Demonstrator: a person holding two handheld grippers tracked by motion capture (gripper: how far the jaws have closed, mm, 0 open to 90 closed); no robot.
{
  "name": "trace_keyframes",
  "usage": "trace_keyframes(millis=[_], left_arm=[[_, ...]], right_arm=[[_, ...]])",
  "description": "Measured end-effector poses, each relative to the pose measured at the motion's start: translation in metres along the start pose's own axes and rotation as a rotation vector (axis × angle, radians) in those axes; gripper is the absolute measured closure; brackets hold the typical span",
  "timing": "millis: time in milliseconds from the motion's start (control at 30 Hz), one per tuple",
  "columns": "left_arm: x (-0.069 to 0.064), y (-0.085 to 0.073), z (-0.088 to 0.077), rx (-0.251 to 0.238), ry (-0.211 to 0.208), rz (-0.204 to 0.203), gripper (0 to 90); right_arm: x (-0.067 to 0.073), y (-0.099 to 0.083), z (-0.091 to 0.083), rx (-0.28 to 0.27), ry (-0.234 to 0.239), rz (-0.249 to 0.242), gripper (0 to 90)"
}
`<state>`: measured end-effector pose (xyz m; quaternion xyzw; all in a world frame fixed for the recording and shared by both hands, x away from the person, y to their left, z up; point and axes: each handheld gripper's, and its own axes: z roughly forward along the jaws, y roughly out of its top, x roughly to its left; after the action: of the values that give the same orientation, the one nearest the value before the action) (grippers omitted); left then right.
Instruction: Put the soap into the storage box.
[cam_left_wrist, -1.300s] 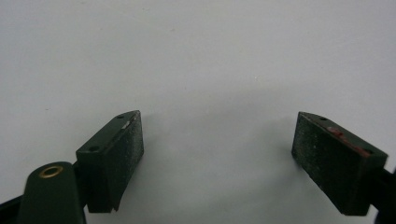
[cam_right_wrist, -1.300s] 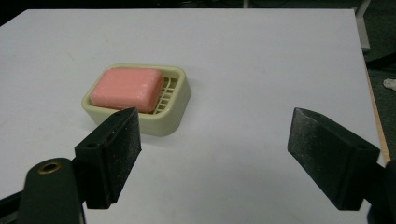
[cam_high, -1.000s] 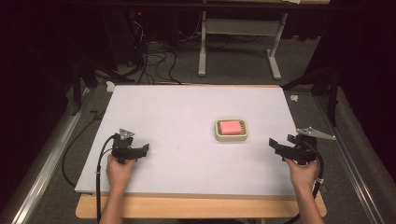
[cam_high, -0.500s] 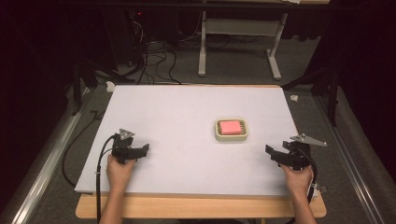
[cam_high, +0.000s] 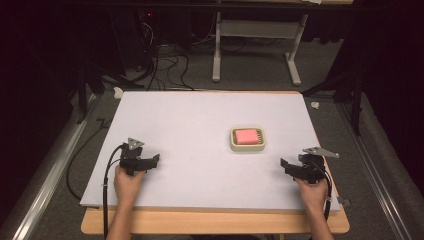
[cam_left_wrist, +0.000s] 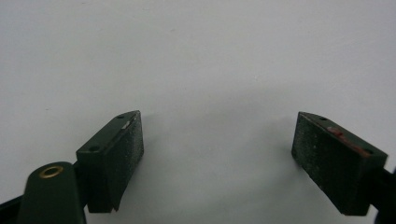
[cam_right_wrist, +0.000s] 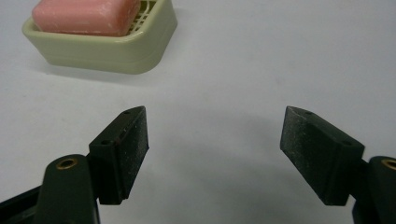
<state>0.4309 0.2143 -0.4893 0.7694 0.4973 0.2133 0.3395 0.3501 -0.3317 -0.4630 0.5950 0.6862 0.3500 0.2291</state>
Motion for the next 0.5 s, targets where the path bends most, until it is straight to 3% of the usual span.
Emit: trace_keyframes(millis=[500], left_arm=[[0.000,0.000,0.000,-0.002,0.001,-0.001,17.3]], right_arm=[[0.007,-0.002,0.019,0.043,-0.061,-0.051,24.1]])
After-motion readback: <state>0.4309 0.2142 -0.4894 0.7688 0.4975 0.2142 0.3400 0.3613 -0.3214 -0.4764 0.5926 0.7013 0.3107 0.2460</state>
